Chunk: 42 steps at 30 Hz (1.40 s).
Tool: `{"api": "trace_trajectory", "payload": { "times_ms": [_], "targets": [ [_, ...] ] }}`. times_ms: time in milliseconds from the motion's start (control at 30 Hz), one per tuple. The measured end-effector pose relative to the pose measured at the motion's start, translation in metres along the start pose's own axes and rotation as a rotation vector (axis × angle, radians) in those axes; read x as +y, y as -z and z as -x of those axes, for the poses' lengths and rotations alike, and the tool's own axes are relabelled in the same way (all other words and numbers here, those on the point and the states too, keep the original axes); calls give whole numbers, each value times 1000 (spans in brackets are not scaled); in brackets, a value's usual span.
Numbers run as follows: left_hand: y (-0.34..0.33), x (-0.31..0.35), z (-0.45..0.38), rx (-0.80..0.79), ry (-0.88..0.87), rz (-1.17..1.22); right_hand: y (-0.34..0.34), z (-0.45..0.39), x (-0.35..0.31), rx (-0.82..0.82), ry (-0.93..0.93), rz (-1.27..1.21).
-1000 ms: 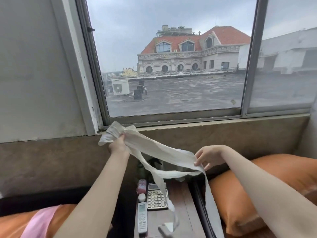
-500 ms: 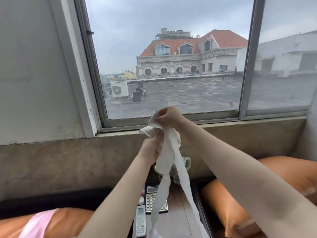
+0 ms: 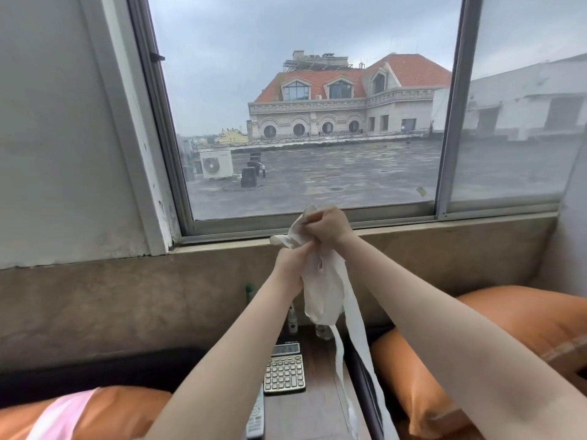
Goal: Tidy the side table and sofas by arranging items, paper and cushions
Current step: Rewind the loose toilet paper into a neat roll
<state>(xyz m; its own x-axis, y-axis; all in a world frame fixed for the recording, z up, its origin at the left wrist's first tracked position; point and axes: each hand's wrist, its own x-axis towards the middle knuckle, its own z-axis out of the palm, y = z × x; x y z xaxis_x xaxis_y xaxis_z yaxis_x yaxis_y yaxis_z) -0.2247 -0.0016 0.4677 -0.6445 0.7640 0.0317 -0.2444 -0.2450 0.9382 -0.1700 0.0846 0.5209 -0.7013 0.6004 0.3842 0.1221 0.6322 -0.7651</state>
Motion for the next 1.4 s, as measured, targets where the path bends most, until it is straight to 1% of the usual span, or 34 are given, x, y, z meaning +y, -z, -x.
{"api": "trace_trajectory", "payload": {
  "times_ms": [67, 133, 167, 200, 233, 300, 333, 367, 400, 433, 533, 600, 667, 733, 800, 833, 867, 933, 967, 1000, 1033, 1067, 1167, 1200, 1233, 1267, 1300, 1333, 1400],
  "targets": [
    [-1, -1, -1, 59, -9, 16, 6, 2, 4, 11, 2, -119],
    [3, 1, -4, 111, -2, 57, 12, 8, 14, 70, 10, -235],
    [6, 4, -6, 118, -7, 78, 17, 13, 22, 67, -8, -259],
    [8, 10, -5, 123, -16, 99, 20, 18, 32, 13, -52, -265],
    [11, 16, -6, 124, -26, 128, 20, 24, 44, -110, -128, -265],
    [20, 29, -7, 117, -40, 184, 14, 40, 66, -465, -300, -181],
    [26, 36, -5, 116, -50, 199, 9, 47, 74, -629, -355, -122],
    [33, 43, -4, 122, -62, 202, 5, 53, 83, -739, -386, -61],
    [43, 49, -4, 143, -71, 202, 3, 57, 88, -782, -394, -45],
    [55, 53, -5, 185, -77, 202, 4, 59, 92, -784, -397, -68],
    [88, 65, -3, 411, -90, 140, 16, 57, 87, -715, -402, -245],
    [104, 66, -1, 577, -99, 52, 22, 52, 65, -575, -359, -331],
    [105, 61, 5, 656, -84, -19, 17, 43, 30, -395, -292, -422],
    [95, 51, 11, 631, -63, -75, 5, 29, -7, -289, -211, -512],
    [82, 43, 16, 548, -18, -56, -10, 17, -43, -267, -132, -466],
    [74, 42, 22, 466, 4, 10, -17, 10, -55, -261, -101, -406],
    [68, 41, 27, 347, 21, 103, -23, 5, -64, -253, -70, -352],
    [62, 38, 30, 153, 8, 223, -33, -3, -74, -222, -31, -294],
    [59, 37, 33, 132, 1, 201, -38, -6, -76, -202, -21, -282],
    [58, 36, 35, 146, -20, 127, -42, -7, -76, -181, -14, -276],
    [57, 36, 36, 193, -64, 65, -45, -8, -75, -160, -6, -279],
    [58, 36, 36, 239, -95, 59, -47, -8, -74, -132, 6, -291],
    [64, 41, 35, 292, -100, 104, -46, -3, -65, -23, 39, -393],
    [66, 44, 36, 316, -103, 112, -44, 1, -58, -27, 25, -394],
    [68, 47, 37, 339, -110, 118, -41, 6, -49, -84, -9, -361],
    [70, 49, 37, 352, -118, 126, -39, 14, -41, -205, -78, -334],
    [71, 52, 37, 360, -122, 144, -39, 23, -30, -366, -186, -287],
    [73, 55, 38, 363, -119, 153, -38, 34, -20, -530, -267, -172],
    [79, 60, 36, 360, -113, 172, -35, 56, -4, -781, -319, 153]
  ]
}}
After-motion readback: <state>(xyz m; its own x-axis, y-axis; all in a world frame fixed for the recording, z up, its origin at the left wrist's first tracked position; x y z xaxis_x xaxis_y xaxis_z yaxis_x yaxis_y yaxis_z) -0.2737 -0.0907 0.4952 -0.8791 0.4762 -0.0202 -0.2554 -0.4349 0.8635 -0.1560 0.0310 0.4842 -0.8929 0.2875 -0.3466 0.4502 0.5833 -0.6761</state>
